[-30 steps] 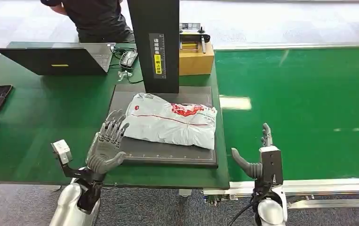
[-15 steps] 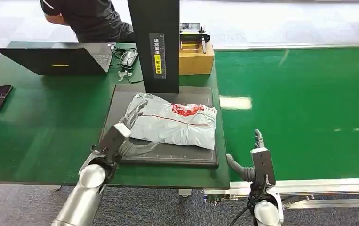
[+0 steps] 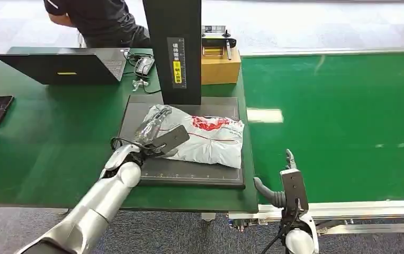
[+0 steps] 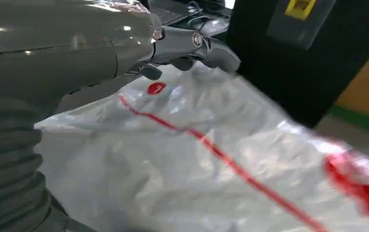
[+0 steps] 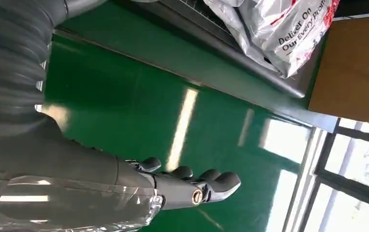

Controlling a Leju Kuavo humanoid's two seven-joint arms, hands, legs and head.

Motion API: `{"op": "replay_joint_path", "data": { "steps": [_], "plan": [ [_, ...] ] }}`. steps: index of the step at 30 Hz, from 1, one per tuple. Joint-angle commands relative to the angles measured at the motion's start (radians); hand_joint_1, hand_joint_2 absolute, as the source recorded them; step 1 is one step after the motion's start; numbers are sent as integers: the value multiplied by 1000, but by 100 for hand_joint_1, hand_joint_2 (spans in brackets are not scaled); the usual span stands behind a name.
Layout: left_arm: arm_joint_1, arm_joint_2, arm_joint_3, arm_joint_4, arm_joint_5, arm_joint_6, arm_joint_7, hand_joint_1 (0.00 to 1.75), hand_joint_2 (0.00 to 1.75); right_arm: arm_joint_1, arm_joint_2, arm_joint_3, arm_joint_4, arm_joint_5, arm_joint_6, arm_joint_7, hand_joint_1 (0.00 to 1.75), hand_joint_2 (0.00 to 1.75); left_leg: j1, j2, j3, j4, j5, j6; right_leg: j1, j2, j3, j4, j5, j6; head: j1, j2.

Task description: Moved the parcel from conveyor to table for the left to box.

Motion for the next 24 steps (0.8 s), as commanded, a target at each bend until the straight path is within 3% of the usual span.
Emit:
{"op": "replay_joint_path", "data": {
  "steps": [1,4,5,6,7,24],
  "plan": [
    [-106,6,-85,264,-73,-96,56,0,175,22,5,-41,6,-9,-11,5,0,175,1,-2,2,-1,0,-3,0,-1,3,-1,0,2,0,0],
    [-104,8,-79,269,-77,-135,47,0,175,28,2,-40,4,-16,-19,1,0,175,1,-1,2,-1,0,-2,0,0,2,-1,0,1,0,0],
    [-103,8,-79,268,-78,-137,46,10,175,29,1,-40,5,-16,-19,1,0,175,1,-2,3,-2,0,-3,0,0,4,-2,0,2,0,0],
    [-102,11,-85,264,-84,-134,38,10,175,29,1,-39,5,-17,-20,1,0,175,0,-1,2,-2,0,-3,0,0,3,-1,0,1,0,0],
    [-95,13,-82,252,-86,-119,28,175,175,32,0,-37,3,-19,-21,1,0,175,0,-1,2,-1,0,-2,0,0,2,-1,0,1,0,0],
    [-71,26,-66,223,-97,-93,-17,175,175,26,-10,-15,19,-26,-30,3,0,175,0,1,6,-4,1,-4,0,2,7,-3,1,2,0,0]
  ]
}}
